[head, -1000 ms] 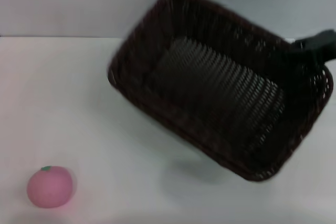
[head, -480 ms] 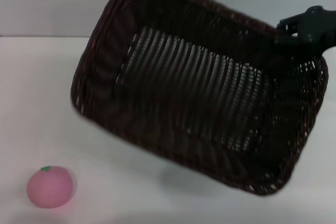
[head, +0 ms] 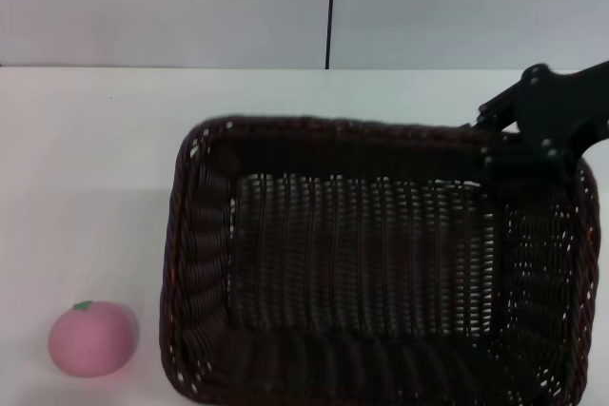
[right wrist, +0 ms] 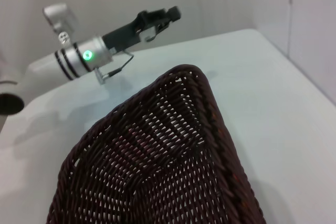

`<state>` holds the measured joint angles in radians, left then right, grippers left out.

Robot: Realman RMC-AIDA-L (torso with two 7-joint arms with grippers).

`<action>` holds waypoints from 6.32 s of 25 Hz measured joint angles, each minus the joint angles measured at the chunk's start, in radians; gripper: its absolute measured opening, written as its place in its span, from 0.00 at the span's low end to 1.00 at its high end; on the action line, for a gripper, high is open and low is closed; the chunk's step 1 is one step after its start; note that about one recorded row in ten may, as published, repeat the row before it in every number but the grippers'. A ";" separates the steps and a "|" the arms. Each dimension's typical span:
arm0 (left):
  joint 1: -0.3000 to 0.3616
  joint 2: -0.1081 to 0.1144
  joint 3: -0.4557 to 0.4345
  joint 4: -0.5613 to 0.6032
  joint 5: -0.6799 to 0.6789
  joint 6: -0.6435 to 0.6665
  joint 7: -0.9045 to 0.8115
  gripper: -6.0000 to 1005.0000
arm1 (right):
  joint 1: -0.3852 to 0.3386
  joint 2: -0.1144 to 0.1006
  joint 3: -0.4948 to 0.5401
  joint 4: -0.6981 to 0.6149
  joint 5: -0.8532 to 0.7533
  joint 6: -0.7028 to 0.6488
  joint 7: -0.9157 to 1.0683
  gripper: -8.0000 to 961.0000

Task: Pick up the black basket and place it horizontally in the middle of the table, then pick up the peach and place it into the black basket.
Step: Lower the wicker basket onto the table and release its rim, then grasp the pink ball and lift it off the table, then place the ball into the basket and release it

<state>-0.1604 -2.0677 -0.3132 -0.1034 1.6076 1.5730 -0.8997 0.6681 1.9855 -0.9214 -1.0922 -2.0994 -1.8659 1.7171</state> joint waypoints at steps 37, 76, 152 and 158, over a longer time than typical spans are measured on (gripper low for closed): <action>-0.003 0.000 0.086 -0.011 0.000 -0.031 -0.008 0.15 | 0.061 0.049 0.034 0.288 0.047 0.357 -0.307 0.52; 0.055 0.109 0.686 0.528 0.210 0.204 -0.244 0.60 | -0.397 0.086 0.764 0.851 0.995 0.476 -0.889 0.52; -0.316 0.002 0.559 0.397 0.489 0.280 -0.248 0.09 | -0.346 0.085 0.780 0.885 0.986 0.573 -0.921 0.52; -0.319 0.004 0.561 0.380 0.489 0.256 -0.238 0.11 | -0.347 0.085 0.781 0.885 0.986 0.577 -0.921 0.52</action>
<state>-0.4791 -2.0639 0.2483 0.2770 2.0962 1.8293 -1.1376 0.3211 2.0709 -0.1407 -0.2070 -1.1133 -1.2892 0.7965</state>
